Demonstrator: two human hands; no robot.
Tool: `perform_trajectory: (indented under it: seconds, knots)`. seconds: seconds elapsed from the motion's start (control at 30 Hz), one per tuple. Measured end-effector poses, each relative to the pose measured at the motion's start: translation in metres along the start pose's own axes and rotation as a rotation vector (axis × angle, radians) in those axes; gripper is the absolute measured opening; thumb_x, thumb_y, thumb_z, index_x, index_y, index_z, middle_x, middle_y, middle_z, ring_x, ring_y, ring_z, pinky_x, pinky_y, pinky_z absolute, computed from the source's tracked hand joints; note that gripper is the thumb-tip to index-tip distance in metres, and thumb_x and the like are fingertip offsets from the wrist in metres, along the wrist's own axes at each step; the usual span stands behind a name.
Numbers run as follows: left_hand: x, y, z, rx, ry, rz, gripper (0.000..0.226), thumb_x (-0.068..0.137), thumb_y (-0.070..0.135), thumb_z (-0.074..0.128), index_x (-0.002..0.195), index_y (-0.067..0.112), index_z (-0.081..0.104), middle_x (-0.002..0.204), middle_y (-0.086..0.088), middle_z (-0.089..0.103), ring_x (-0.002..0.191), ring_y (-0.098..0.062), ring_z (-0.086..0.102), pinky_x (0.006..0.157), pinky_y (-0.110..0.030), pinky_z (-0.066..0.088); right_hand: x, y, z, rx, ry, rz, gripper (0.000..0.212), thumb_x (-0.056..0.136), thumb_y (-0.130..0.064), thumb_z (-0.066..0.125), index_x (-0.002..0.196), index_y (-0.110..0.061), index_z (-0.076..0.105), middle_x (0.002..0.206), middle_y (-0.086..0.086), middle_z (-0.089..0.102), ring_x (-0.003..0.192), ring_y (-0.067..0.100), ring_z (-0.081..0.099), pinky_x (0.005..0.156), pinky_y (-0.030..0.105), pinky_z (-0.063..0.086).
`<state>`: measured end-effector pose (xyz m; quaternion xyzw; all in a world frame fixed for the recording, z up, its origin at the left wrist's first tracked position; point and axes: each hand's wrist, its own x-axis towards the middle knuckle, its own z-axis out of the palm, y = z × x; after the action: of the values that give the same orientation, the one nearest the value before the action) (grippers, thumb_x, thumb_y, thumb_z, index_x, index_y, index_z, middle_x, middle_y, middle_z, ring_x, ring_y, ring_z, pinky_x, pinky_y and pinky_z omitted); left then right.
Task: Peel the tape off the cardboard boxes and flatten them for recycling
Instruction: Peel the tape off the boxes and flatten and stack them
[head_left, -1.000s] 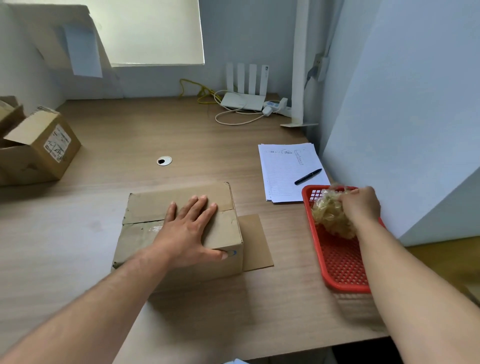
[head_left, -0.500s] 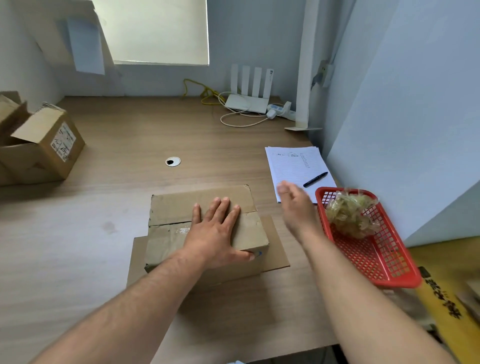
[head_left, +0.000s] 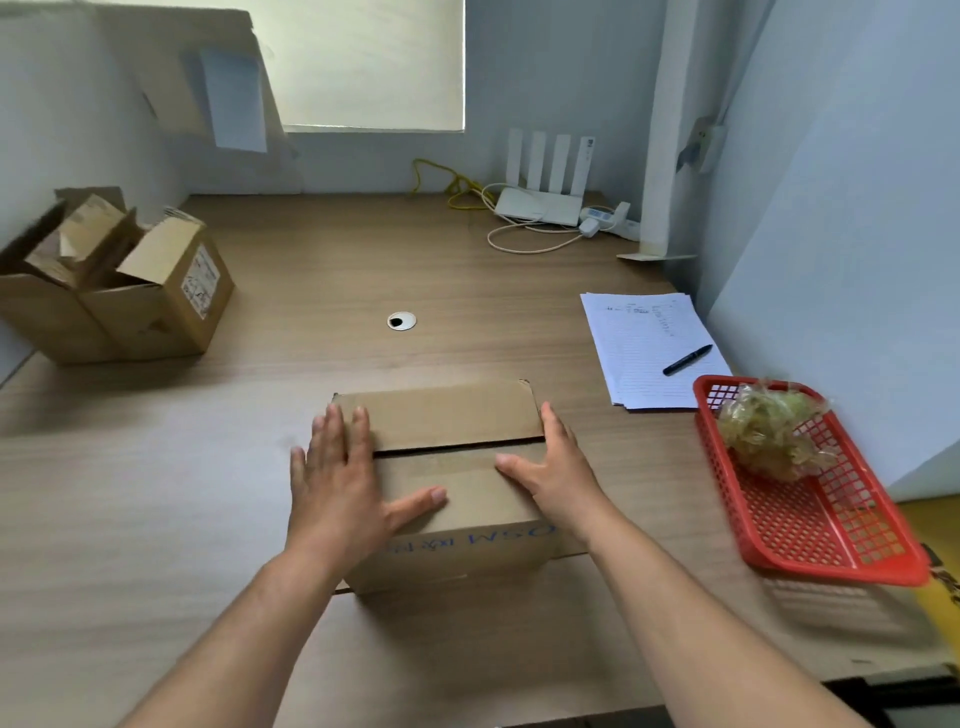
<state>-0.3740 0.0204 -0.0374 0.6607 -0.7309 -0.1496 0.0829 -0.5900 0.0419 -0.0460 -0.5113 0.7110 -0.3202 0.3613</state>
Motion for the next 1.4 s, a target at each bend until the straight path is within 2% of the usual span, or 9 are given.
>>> perform_trajectory:
  seconds: [0.2, 0.33, 0.63, 0.73, 0.87, 0.97, 1.1, 1.23, 1.4]
  knots:
    - [-0.006, -0.021, -0.004, -0.294, 0.018, -0.061, 0.141, 0.051, 0.078, 0.06, 0.153, 0.013, -0.013, 0.162, -0.001, -0.013, 0.148, -0.011, -0.011, 0.119, -0.027, -0.001, 0.004, -0.002, 0.007, 0.137, -0.018, -0.001, 0.097, 0.079, -0.027, 0.076, 0.153, -0.02, 0.013, 0.154, 0.002, 0.029, 0.14, 0.014, 0.028, 0.114, 0.029, 0.025]
    - [-0.007, -0.036, -0.002, -0.469, 0.016, -0.016, 0.128, 0.066, 0.05, 0.08, 0.154, 0.02, -0.008, 0.162, 0.007, -0.005, 0.142, 0.003, -0.005, 0.114, -0.018, 0.0, 0.019, -0.002, -0.011, 0.241, -0.118, -0.029, 0.089, 0.08, -0.01, 0.074, 0.151, -0.025, 0.022, 0.141, 0.0, 0.042, 0.112, 0.009, 0.053, 0.084, 0.011, 0.043]
    - [-0.006, -0.043, 0.001, -0.719, -0.052, -0.207, 0.138, 0.048, 0.058, 0.081, 0.154, 0.031, -0.003, 0.154, 0.001, 0.03, 0.138, -0.021, 0.033, 0.114, -0.038, 0.03, 0.045, 0.006, -0.029, 0.247, -0.318, -0.001, 0.103, 0.06, -0.026, 0.075, 0.149, -0.035, 0.025, 0.138, -0.002, 0.045, 0.111, 0.006, 0.057, 0.085, 0.02, 0.047]
    - [-0.006, -0.044, 0.002, -0.737, -0.022, -0.204, 0.134, 0.06, 0.044, 0.086, 0.153, 0.029, -0.008, 0.155, 0.005, 0.028, 0.14, -0.019, 0.032, 0.115, -0.035, 0.028, 0.052, 0.002, -0.025, 0.244, -0.265, -0.042, 0.084, 0.069, -0.038, 0.074, 0.144, -0.039, 0.036, 0.129, -0.002, 0.049, 0.117, 0.002, 0.049, 0.087, 0.019, 0.042]
    - [-0.005, -0.047, 0.005, -0.763, -0.02, -0.184, 0.138, 0.055, 0.048, 0.09, 0.154, 0.031, -0.004, 0.151, 0.014, 0.029, 0.137, -0.015, 0.035, 0.115, -0.037, 0.03, 0.068, -0.011, -0.014, 0.37, -0.116, -0.054, 0.017, 0.093, -0.038, 0.055, 0.105, -0.028, 0.059, 0.101, -0.005, 0.06, 0.093, 0.006, 0.054, 0.081, 0.022, 0.039]
    - [-0.005, -0.045, 0.005, -0.756, -0.016, -0.181, 0.123, 0.059, 0.045, 0.088, 0.152, 0.034, 0.009, 0.139, 0.013, 0.034, 0.129, -0.014, 0.039, 0.111, -0.035, 0.035, 0.079, -0.014, 0.0, 0.479, -0.048, 0.001, 0.028, 0.09, -0.048, 0.055, 0.083, -0.021, 0.055, 0.082, 0.0, 0.059, 0.078, 0.013, 0.05, 0.073, 0.029, 0.04]
    - [-0.004, -0.041, 0.001, -0.735, -0.003, -0.156, 0.098, 0.06, 0.044, 0.089, 0.136, 0.032, 0.028, 0.129, 0.008, 0.04, 0.117, -0.013, 0.045, 0.099, -0.026, 0.04, 0.089, -0.015, 0.007, 0.673, 0.003, 0.106, 0.024, 0.093, -0.035, 0.058, 0.092, -0.012, 0.06, 0.082, 0.003, 0.067, 0.064, 0.013, 0.061, 0.056, 0.019, 0.051]
    - [0.001, -0.044, -0.009, -0.972, -0.082, -0.253, 0.068, 0.051, 0.075, 0.069, 0.099, 0.028, 0.058, 0.104, 0.005, 0.061, 0.097, -0.015, 0.057, 0.077, -0.026, 0.044, 0.09, -0.014, 0.008, 0.765, 0.014, 0.11, 0.018, 0.093, -0.028, 0.06, 0.09, -0.011, 0.062, 0.079, 0.001, 0.07, 0.059, 0.009, 0.064, 0.052, 0.016, 0.05]
    - [0.014, -0.043, -0.028, -1.439, -0.124, -0.494, 0.041, 0.093, 0.05, 0.051, 0.077, 0.015, 0.064, 0.077, -0.003, 0.066, 0.07, -0.017, 0.061, 0.064, -0.031, 0.043, 0.093, -0.019, 0.006, 0.7, 0.097, 0.145, 0.014, 0.091, -0.028, 0.062, 0.084, -0.016, 0.063, 0.08, -0.003, 0.066, 0.067, 0.009, 0.061, 0.054, 0.01, 0.048]
